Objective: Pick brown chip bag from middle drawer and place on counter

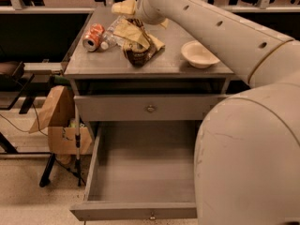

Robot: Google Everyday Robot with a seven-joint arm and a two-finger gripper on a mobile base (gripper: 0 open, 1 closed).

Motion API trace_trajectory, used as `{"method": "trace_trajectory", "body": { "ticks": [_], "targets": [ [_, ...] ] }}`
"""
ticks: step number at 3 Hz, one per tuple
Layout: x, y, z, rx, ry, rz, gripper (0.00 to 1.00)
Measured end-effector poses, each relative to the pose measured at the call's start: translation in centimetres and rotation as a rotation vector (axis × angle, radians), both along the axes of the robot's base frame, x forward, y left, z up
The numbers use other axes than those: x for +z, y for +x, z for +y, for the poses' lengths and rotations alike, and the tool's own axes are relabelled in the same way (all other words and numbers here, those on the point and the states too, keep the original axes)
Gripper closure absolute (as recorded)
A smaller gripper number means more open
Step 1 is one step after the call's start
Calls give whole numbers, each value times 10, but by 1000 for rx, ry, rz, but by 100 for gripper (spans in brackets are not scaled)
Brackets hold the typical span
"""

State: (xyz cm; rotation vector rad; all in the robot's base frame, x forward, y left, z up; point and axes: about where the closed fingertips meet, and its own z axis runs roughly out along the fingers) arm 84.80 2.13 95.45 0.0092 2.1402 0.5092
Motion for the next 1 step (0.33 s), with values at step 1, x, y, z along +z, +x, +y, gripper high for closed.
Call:
{"method": "trace_trajectory", "body": {
  "ticks": [1],
  "targets": [
    [0, 0, 0, 0, 0, 0, 0]
  ]
}}
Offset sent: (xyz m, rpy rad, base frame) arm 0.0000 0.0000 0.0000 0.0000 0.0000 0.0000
